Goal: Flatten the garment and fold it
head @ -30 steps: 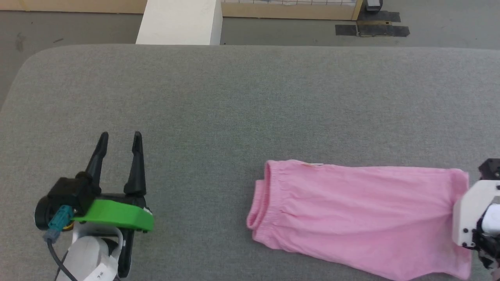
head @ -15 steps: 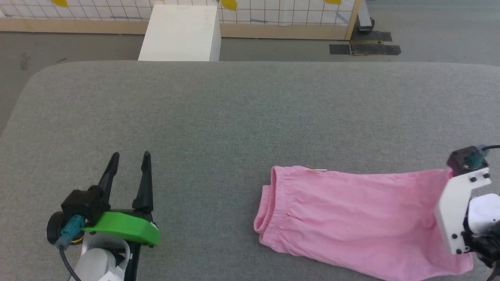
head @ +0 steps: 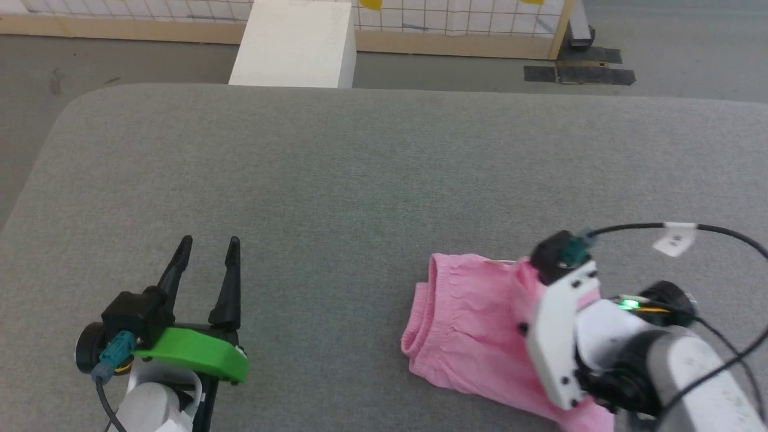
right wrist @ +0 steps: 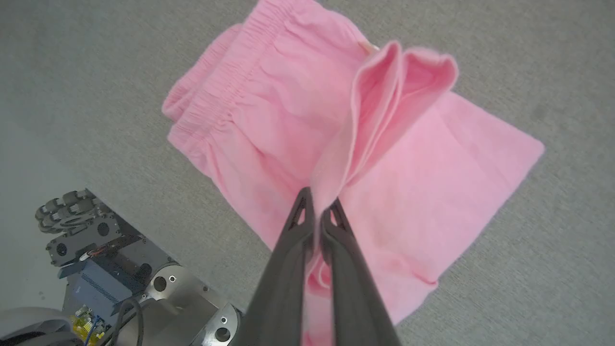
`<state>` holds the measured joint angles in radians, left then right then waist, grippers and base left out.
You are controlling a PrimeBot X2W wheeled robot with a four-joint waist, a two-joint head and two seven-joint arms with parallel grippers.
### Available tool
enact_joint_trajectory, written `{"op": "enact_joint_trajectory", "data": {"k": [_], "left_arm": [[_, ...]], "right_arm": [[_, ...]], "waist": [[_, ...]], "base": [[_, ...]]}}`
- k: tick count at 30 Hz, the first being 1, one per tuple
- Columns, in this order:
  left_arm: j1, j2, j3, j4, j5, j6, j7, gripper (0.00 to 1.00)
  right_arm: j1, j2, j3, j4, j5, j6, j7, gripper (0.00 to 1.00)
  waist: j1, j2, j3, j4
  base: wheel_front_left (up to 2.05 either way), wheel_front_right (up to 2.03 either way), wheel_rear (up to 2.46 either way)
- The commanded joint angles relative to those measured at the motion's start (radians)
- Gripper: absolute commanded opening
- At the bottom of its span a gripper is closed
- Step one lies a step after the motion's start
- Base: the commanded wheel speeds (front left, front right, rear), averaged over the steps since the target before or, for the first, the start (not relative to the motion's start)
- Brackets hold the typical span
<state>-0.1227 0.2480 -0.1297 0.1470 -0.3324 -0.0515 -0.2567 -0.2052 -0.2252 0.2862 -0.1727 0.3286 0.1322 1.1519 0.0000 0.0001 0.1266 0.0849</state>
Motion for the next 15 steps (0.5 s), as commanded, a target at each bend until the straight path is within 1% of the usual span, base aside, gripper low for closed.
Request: {"op": "enact_joint_trajectory", "data": {"k": [1,4,8,14,15], "left_arm": [[-0.002,0.002,-0.003,0.001,0.005,-0.005,-0.001,1.0],[-0.005,-0.002,-0.01,0.006,0.004,-0.008,-0.002,1.0],[-0.011,-0.005,-0.018,0.012,0.002,-0.01,-0.002,1.0],[-0.02,-0.009,-0.023,0.019,0.0,-0.012,-0.003,1.0],[-0.02,-0.01,-0.023,0.021,-0.001,-0.012,-0.003,1.0]], "right_arm": [[-0.027,0.025,0.013,0.024,0.008,-0.002,-0.02,0.0],[-0.068,0.075,0.04,0.093,0.006,-0.002,-0.06,0.0],[-0.12,0.122,0.059,0.181,-0.002,-0.002,-0.113,0.0],[-0.176,0.166,0.066,0.321,-0.004,-0.002,-0.189,0.0],[-0.182,0.168,0.07,0.34,-0.003,-0.002,-0.2,0.26]], "waist": [[0.0,-0.0001,0.003,0.011],[0.0,-0.0001,0.009,0.026],[0.0,-0.0001,0.019,0.04],[0.0,-0.0001,0.034,0.047],[0.0,-0.0001,0.035,0.047]], "base": [[0.0,0.0,0.0],[0.0,0.0,0.0],[0.0,0.0,0.0],[0.0,0.0,0.0],[0.0,0.0,0.0]]}}
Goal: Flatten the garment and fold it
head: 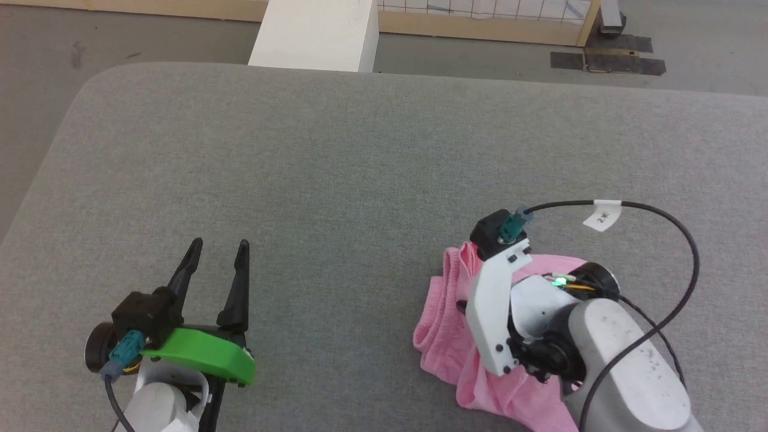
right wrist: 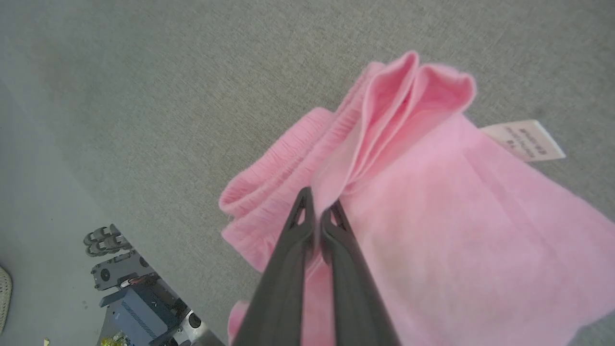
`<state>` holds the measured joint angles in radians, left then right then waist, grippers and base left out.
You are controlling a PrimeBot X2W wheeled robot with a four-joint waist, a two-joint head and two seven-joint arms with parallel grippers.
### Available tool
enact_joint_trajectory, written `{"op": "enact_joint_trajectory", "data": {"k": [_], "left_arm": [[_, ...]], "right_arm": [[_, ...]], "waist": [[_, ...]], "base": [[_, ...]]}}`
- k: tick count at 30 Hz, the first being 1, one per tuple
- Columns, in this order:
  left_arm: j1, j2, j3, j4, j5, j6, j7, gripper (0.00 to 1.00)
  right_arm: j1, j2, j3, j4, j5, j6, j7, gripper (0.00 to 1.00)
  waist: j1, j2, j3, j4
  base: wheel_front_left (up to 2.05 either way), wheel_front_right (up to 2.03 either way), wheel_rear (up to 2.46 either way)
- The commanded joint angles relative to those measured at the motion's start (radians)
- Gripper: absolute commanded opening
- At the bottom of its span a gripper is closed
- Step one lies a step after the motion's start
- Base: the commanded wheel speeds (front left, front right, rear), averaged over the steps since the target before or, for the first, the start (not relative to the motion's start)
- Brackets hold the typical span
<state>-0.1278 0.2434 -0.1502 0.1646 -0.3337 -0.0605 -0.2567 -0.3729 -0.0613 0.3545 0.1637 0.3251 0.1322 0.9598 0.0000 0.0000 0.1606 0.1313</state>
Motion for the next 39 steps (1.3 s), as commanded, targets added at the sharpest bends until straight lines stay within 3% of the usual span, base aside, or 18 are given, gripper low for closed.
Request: {"op": "enact_joint_trajectory", "data": {"k": [1,2,7,11,17,24,30,39], "left_arm": [[-0.015,-0.005,-0.001,0.004,-0.002,-0.002,-0.003,1.0],[-0.014,-0.004,0.002,0.004,-0.003,-0.001,-0.003,1.0],[-0.01,0.004,0.008,0.005,-0.005,-0.003,-0.004,1.0],[0.0,0.015,0.01,0.006,-0.005,-0.004,-0.004,1.0],[0.013,0.023,0.02,-0.018,-0.001,0.01,-0.004,1.0],[0.017,0.02,0.015,-0.034,0.003,0.012,-0.005,1.0],[0.011,0.02,0.007,-0.036,0.004,0.009,-0.005,1.0],[-0.001,0.022,-0.013,-0.031,0.006,0.003,-0.004,1.0]], "right_arm": [[-0.022,0.007,0.013,0.02,0.0,-0.002,-0.022,0.89],[-0.032,0.008,0.026,0.03,0.004,-0.002,-0.037,1.0],[-0.063,0.01,0.071,0.006,0.134,-0.002,-0.113,1.0],[-0.078,0.011,0.052,-0.042,0.161,-0.002,-0.171,1.0],[-0.002,-0.017,-0.14,-0.14,-0.02,-0.002,-0.219,1.0],[0.221,-0.031,-0.291,-0.193,-0.155,-0.002,-0.165,1.0],[0.303,-0.007,-0.291,-0.144,-0.162,-0.002,-0.173,1.0],[0.265,0.007,-0.253,0.017,-0.15,-0.002,-0.238,1.0]], "waist": [[0.0,0.0,0.003,-0.001],[0.0,0.0,0.004,-0.006],[0.0,0.0,0.0,-0.032],[0.0,0.0,-0.013,-0.06],[0.0,0.0,-0.027,-0.086],[0.0,0.0,-0.024,-0.088],[0.0,0.0,-0.013,-0.08],[0.0,0.0,-0.003,-0.055]], "base": [[0.0,0.0,0.0],[0.0,0.0,0.0],[0.0,0.0,0.0],[0.0,0.0,0.0],[0.0,0.0,0.0],[0.0,0.0,0.0],[0.0,0.0,0.0],[0.0,0.0,0.0]]}}
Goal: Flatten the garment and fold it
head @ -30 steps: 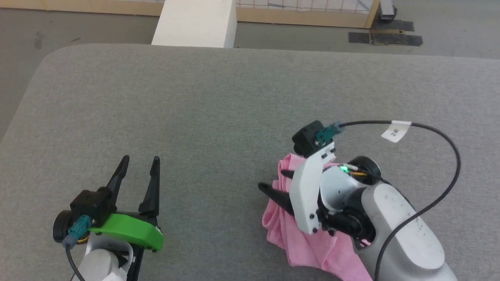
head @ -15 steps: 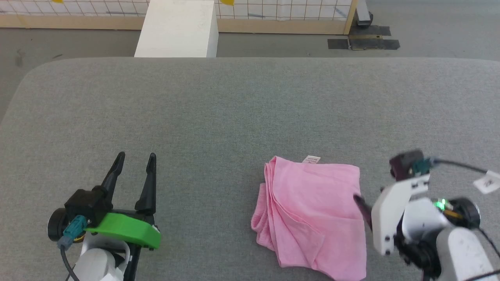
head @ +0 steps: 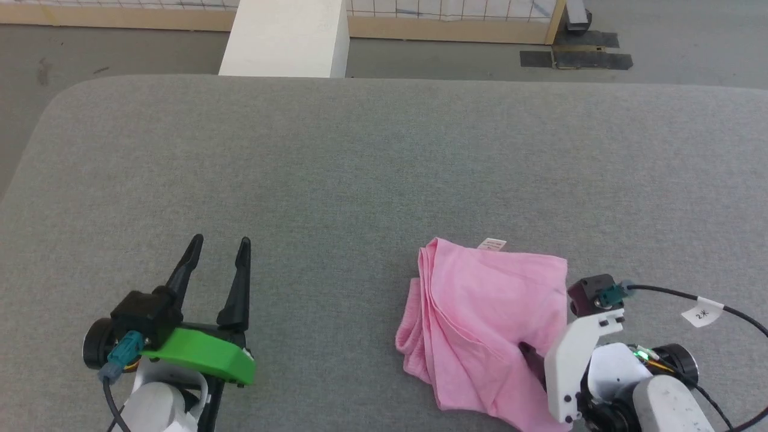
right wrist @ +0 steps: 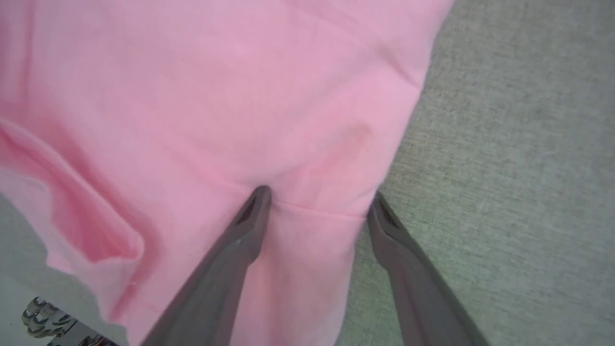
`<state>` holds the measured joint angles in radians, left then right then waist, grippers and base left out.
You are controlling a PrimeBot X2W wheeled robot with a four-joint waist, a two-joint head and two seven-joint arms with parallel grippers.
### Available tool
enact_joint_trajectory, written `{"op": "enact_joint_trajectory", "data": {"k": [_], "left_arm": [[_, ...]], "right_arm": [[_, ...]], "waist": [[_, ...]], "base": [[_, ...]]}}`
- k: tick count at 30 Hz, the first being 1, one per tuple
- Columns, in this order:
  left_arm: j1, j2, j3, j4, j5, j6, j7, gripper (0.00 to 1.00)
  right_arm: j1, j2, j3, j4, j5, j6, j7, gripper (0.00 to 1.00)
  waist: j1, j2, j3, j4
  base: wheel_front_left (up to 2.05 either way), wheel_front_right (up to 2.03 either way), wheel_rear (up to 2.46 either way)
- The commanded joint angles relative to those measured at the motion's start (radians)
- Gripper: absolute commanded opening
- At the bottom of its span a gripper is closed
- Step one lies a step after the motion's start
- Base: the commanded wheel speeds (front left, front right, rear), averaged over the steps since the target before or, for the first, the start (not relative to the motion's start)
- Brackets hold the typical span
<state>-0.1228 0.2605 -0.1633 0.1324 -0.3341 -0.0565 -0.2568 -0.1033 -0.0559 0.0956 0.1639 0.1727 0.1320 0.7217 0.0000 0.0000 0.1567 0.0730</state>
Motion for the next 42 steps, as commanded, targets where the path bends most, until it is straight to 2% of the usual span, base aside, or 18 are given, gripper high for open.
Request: {"op": "enact_joint_trajectory", "data": {"k": [1,2,3,4,5,9,13,20,24,28,34,38,42], "left_arm": [[-0.007,0.006,-0.002,0.002,0.006,-0.002,-0.004,1.0],[-0.007,0.007,-0.003,0.002,0.005,-0.002,-0.004,1.0],[-0.006,0.008,-0.003,0.002,0.005,-0.001,-0.003,1.0],[-0.005,0.009,-0.004,0.002,0.004,-0.001,-0.003,1.0],[-0.004,0.01,-0.004,0.002,0.003,0.0,-0.003,1.0],[0.015,0.014,0.008,-0.007,-0.006,0.011,-0.003,1.0],[0.043,0.02,0.027,-0.031,-0.018,0.023,-0.003,1.0],[0.086,0.033,0.045,-0.091,-0.024,0.044,0.0,1.0],[0.071,0.042,0.036,-0.136,-0.015,0.048,0.02,1.0],[0.042,0.056,0.027,-0.181,-0.005,0.046,0.045,1.0],[0.003,0.089,0.028,-0.242,0.003,0.041,0.081,1.0],[-0.016,0.111,0.035,-0.272,0.003,0.039,0.103,1.0],[-0.03,0.13,0.045,-0.299,0.004,0.039,0.117,1.0]], "right_arm": [[-0.012,0.003,0.01,0.036,0.002,-0.001,-0.007,1.0],[-0.018,0.003,0.012,0.054,0.007,-0.001,-0.01,1.0],[-0.024,0.003,0.014,0.067,0.009,-0.001,-0.014,0.59],[-0.032,0.003,0.018,0.079,0.011,-0.001,-0.019,0.1],[-0.038,0.003,0.022,0.087,0.015,-0.001,-0.023,0.0],[-0.077,-0.025,0.067,0.079,0.036,-0.001,-0.026,0.0],[-0.126,-0.097,0.14,0.018,0.07,-0.001,0.005,0.0],[-0.241,-0.286,0.266,-0.11,0.135,-0.001,0.089,0.0],[-0.299,-0.39,0.267,-0.133,0.159,-0.001,0.1,0.0],[-0.342,-0.479,0.235,-0.114,0.164,-0.001,0.086,0.0],[-0.393,-0.574,0.16,-0.037,0.134,-0.001,0.025,0.0],[-0.428,-0.598,0.101,0.04,0.101,-0.001,-0.026,0.0],[-0.468,-0.589,0.015,0.121,0.056,-0.001,-0.056,0.0]], "waist": [[0.0,0.0,0.002,0.006],[0.0,0.0,0.002,0.008],[0.0,0.0,0.003,0.009],[0.0,0.0,0.003,0.009],[0.0,0.0,0.002,0.008],[0.0,0.0,-0.001,-0.032],[0.0,0.0,0.007,-0.128],[0.0,0.0,0.05,-0.351],[0.0,0.0,0.098,-0.419],[0.0,0.0,0.16,-0.43],[0.0,0.0,0.26,-0.391],[0.0,0.0,0.324,-0.355],[0.0,0.0,0.379,-0.326]], "base": [[0.0,0.0,0.0],[0.0,0.0,0.0],[0.0,0.0,0.0],[0.0,0.0,0.0],[0.0,0.0,0.0],[0.0,0.0,0.0],[0.0,0.0,0.0],[0.0,0.0,0.0],[0.0,0.0,0.0],[0.0,0.0,0.0],[0.0,0.0,0.0],[0.0,0.0,0.0],[0.0,0.0,0.0]]}}
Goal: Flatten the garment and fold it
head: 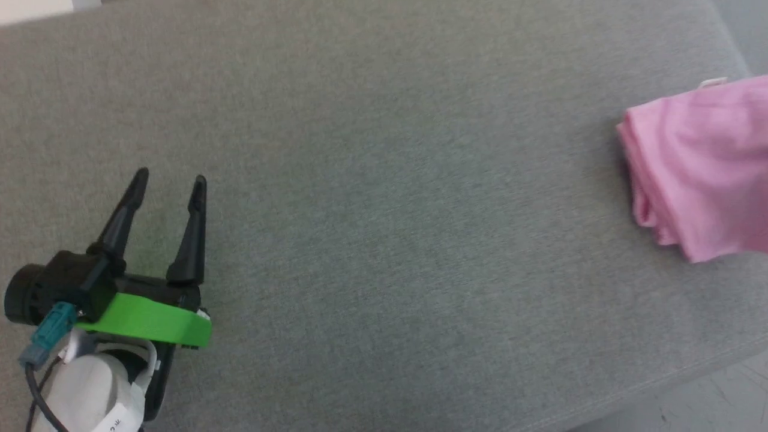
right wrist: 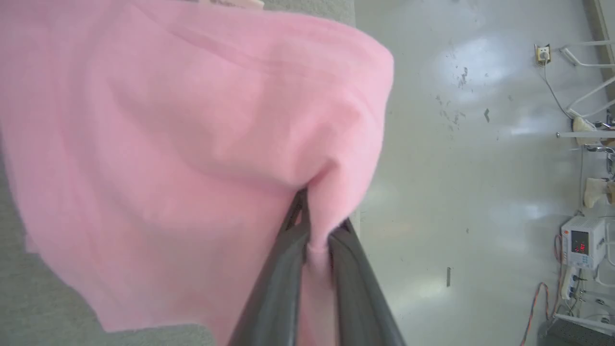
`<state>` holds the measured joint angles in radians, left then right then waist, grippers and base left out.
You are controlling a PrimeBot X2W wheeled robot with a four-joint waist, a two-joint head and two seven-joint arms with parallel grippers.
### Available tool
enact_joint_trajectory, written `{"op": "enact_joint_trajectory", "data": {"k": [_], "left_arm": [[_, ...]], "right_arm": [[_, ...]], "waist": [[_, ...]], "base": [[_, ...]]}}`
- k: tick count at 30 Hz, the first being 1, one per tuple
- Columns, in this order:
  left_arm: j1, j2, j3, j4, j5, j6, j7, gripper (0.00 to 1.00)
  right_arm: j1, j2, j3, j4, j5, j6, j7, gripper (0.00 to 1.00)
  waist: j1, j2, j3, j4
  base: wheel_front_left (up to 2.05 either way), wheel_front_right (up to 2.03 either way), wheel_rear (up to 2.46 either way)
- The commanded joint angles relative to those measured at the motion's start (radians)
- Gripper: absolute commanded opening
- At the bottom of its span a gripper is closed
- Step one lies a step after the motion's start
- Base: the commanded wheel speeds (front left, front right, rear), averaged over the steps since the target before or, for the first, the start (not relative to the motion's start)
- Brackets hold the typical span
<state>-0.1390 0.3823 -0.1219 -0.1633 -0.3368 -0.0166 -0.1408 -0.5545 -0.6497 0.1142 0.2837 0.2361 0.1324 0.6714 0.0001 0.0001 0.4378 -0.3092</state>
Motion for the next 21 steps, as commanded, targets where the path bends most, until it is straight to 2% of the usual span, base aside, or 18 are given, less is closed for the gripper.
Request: {"op": "enact_joint_trajectory", "data": {"k": [1,6,7,8,9,16,21], "left_arm": [[-0.017,0.012,0.005,-0.008,0.007,0.0,0.002,1.0],[-0.024,0.026,0.01,-0.019,0.006,-0.001,0.005,1.0],[-0.023,0.027,0.011,-0.019,0.005,0.0,0.004,1.0],[-0.023,0.027,0.011,-0.019,0.004,0.0,0.003,1.0],[-0.022,0.027,0.011,-0.016,0.003,0.0,0.0,1.0],[-0.023,0.001,-0.009,0.028,-0.003,0.003,-0.032,1.0],[-0.018,-0.029,-0.025,0.078,-0.011,0.007,-0.058,1.0]], "right_arm": [[-0.026,0.01,-0.024,0.021,-0.026,-0.002,-0.007,0.0],[-0.054,0.056,-0.165,0.09,-0.095,-0.002,-0.001,0.0],[-0.058,0.068,-0.193,0.098,-0.11,-0.002,0.001,0.07],[-0.062,0.081,-0.226,0.105,-0.129,-0.002,0.003,0.31],[-0.063,0.095,-0.258,0.107,-0.164,-0.002,0.003,1.0],[-0.064,0.108,-0.364,0.13,-0.221,-0.002,-0.01,1.0],[-0.097,0.107,-0.371,0.048,-0.168,-0.002,-0.117,1.0]], "waist": [[-0.0001,-0.0001,0.106,0.061],[-0.0001,-0.0001,0.133,0.081],[-0.0001,-0.0001,0.133,0.083],[-0.0001,-0.0001,0.133,0.084],[-0.0001,-0.0001,0.128,0.086],[-0.0001,-0.0001,0.056,0.109],[-0.0001,-0.0001,-0.036,0.138]], "base": [[0.0,0.0,0.0],[0.0,0.0,0.0],[0.0,0.0,0.0],[0.0,0.0,0.0],[0.0,0.0,0.0],[0.0,0.0,0.0],[0.0,0.0,0.0]]}}
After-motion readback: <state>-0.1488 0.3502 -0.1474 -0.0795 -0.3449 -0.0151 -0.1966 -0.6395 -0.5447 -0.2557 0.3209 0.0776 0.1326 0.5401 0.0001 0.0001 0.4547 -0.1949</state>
